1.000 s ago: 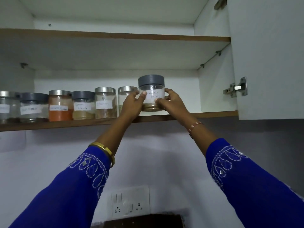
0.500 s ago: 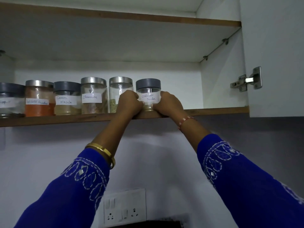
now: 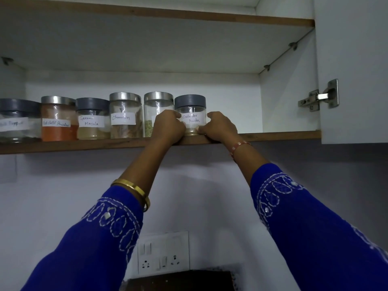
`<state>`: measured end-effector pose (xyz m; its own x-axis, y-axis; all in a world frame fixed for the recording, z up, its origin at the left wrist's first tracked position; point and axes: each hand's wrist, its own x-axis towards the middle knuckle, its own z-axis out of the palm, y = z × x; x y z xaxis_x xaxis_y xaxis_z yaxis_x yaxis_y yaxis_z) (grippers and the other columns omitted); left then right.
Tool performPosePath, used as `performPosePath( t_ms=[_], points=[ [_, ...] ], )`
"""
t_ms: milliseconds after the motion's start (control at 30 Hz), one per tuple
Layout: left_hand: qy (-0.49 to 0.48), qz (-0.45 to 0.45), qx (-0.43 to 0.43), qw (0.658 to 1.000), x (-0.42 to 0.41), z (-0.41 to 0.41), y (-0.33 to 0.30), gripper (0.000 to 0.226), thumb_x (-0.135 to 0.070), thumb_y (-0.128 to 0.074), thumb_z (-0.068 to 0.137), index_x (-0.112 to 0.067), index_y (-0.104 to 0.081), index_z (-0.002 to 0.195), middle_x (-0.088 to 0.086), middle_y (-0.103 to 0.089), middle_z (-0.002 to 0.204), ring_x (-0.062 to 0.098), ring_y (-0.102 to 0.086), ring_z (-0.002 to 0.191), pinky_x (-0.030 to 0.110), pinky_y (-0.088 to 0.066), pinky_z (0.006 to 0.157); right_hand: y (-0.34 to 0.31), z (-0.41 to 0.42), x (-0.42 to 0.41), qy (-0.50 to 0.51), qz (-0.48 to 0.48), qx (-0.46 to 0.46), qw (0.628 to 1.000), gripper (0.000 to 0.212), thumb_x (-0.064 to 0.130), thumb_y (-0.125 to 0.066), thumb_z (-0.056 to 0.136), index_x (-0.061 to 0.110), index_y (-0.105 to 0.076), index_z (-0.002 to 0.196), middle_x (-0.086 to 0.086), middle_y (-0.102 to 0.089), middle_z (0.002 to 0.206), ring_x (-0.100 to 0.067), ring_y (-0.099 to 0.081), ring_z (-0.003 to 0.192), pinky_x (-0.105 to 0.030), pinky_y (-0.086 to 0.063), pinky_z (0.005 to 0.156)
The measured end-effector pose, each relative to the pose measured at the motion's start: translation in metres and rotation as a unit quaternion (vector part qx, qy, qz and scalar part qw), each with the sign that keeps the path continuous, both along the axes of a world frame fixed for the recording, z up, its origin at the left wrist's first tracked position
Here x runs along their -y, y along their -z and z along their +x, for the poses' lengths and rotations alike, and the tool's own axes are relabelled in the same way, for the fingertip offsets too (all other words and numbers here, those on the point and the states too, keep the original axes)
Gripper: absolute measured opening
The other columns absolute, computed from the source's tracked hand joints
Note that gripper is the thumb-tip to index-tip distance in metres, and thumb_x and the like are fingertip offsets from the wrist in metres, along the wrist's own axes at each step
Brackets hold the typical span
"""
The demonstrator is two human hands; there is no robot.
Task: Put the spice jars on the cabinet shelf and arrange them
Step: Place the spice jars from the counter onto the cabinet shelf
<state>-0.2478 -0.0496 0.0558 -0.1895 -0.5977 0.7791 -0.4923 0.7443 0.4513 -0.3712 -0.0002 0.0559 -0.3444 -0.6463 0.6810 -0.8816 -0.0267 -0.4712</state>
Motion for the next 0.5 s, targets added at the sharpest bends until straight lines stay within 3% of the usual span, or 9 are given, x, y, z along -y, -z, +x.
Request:
performPosePath(
  t_ms=[100,167,267,367,500],
  points=[
    [0.045,-0.032,-0.057,0.997,-0.013,0.005,0.009,0.036,-0.011,-0.048,0.091,-0.009,-0.057,0.125,0.011,-0.063,0.124,0.020,-0.057,0.117,0.017,-0.036,0.092,0.004,0.002,-0.007,-0.033,-0.052,0.017,0.998,0.049,0.021,-0.058,0.087,0.006,-0.047,0.132,-0.011,-0.058,0.128,-0.026,-0.053,0.120,-0.029,-0.041,0.093],
    [0.089,-0.046,-0.119,0.988,-0.022,0.010,0.019,0.034,-0.007,-0.048,0.090,-0.009,-0.060,0.122,0.010,-0.064,0.122,0.018,-0.059,0.114,0.015,-0.039,0.091,0.012,0.005,-0.016,-0.069,-0.116,0.042,0.990,0.045,0.018,-0.057,0.089,0.005,-0.049,0.132,-0.011,-0.057,0.130,-0.023,-0.053,0.121,-0.019,-0.038,0.093],
    [0.153,-0.069,-0.211,0.963,-0.038,0.019,0.046,0.032,-0.002,-0.047,0.089,-0.002,-0.062,0.117,0.012,-0.066,0.117,0.018,-0.061,0.109,0.020,-0.047,0.093,0.039,0.014,-0.042,-0.098,-0.172,0.035,0.980,0.043,0.013,-0.055,0.091,0.003,-0.048,0.132,-0.012,-0.052,0.136,-0.021,-0.047,0.128,-0.011,-0.031,0.096],
    [0.179,-0.081,-0.247,0.949,-0.060,0.022,0.088,0.030,-0.005,-0.046,0.090,0.000,-0.063,0.115,0.013,-0.067,0.113,0.015,-0.062,0.105,0.022,-0.050,0.093,0.084,0.025,-0.070,-0.104,-0.181,-0.011,0.978,0.048,0.016,-0.055,0.091,0.004,-0.042,0.137,-0.012,-0.047,0.141,-0.022,-0.041,0.133,-0.018,-0.029,0.105],
    [0.204,-0.034,-0.249,0.946,-0.098,0.017,0.159,0.029,-0.005,-0.049,0.091,0.000,-0.062,0.116,0.014,-0.066,0.115,0.011,-0.060,0.104,0.005,-0.046,0.085,0.156,0.036,-0.103,-0.074,-0.134,-0.002,0.988,0.050,0.023,-0.054,0.093,0.010,-0.040,0.139,-0.008,-0.041,0.146,-0.022,-0.035,0.138,-0.028,-0.029,0.111]
  ],
)
